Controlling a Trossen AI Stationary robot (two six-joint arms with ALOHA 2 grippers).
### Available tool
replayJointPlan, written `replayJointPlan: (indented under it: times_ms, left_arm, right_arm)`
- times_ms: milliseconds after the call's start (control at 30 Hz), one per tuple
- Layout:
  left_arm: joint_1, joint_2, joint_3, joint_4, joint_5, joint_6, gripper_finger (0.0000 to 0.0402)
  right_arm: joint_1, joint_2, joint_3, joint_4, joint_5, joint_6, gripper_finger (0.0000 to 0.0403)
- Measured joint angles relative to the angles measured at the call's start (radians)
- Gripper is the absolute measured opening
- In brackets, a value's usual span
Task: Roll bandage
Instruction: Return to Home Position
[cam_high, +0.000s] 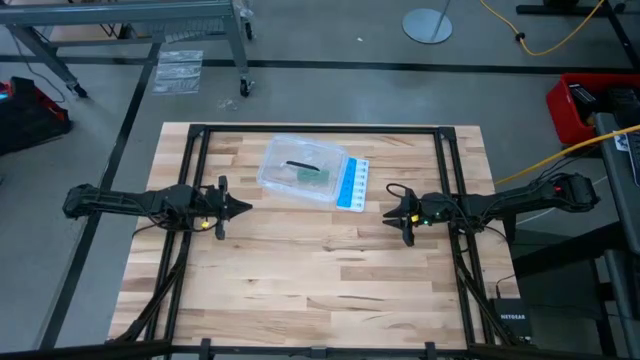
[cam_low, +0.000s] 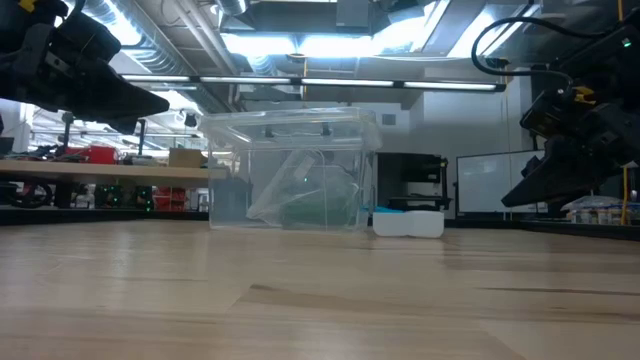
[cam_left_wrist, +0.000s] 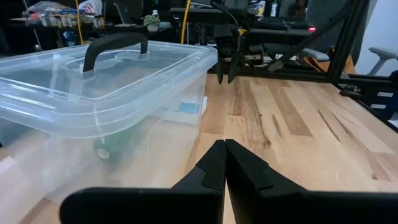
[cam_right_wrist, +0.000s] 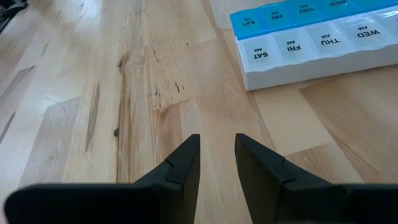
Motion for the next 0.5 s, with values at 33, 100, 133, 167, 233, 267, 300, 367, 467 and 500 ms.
replayJointPlan:
  times_ms: [33, 100, 133, 167, 233, 267, 300, 367, 467, 500]
  left_arm:
    - [0.0, 0.0, 0.0, 0.0, 0.0, 0.0, 0.0003]
    - [0.0, 0.0, 0.0, 0.0, 0.0, 0.0, 0.0003]
    - [0.0, 0.0, 0.0, 0.0, 0.0, 0.0, 0.0003]
    - [0.0, 0.0, 0.0, 0.0, 0.0, 0.0, 0.0003]
    - [0.0, 0.0, 0.0, 0.0, 0.0, 0.0, 0.0003]
    - [0.0, 0.0, 0.0, 0.0, 0.0, 0.0, 0.0003]
    - [0.0, 0.0, 0.0, 0.0, 0.0, 0.0, 0.0003]
    - [0.0, 0.0, 0.0, 0.0, 0.0, 0.0, 0.0003]
    - [0.0, 0.0, 0.0, 0.0, 0.0, 0.0, 0.0003]
    - [0.0, 0.0, 0.0, 0.0, 0.0, 0.0, 0.0003]
  right_arm:
    - [0.0, 0.0, 0.0, 0.0, 0.0, 0.0, 0.0106]
    - [0.0, 0.0, 0.0, 0.0, 0.0, 0.0, 0.0106]
    - [0.0, 0.0, 0.0, 0.0, 0.0, 0.0, 0.0106]
    - [0.0, 0.0, 0.0, 0.0, 0.0, 0.0, 0.0106]
    - [0.0, 0.0, 0.0, -0.004, 0.0, 0.0, 0.0106]
    - [0.0, 0.0, 0.0, -0.009, 0.0, 0.0, 0.0106]
    - [0.0, -0.006, 0.0, -0.014, 0.0, 0.0, 0.0106]
    - [0.0, -0.03, 0.0, -0.012, 0.0, 0.0, 0.0106]
    - [0.0, -0.076, 0.0, -0.028, 0.0, -0.001, 0.0106]
    - [0.0, -0.096, 0.0, -0.029, 0.0, -0.001, 0.0106]
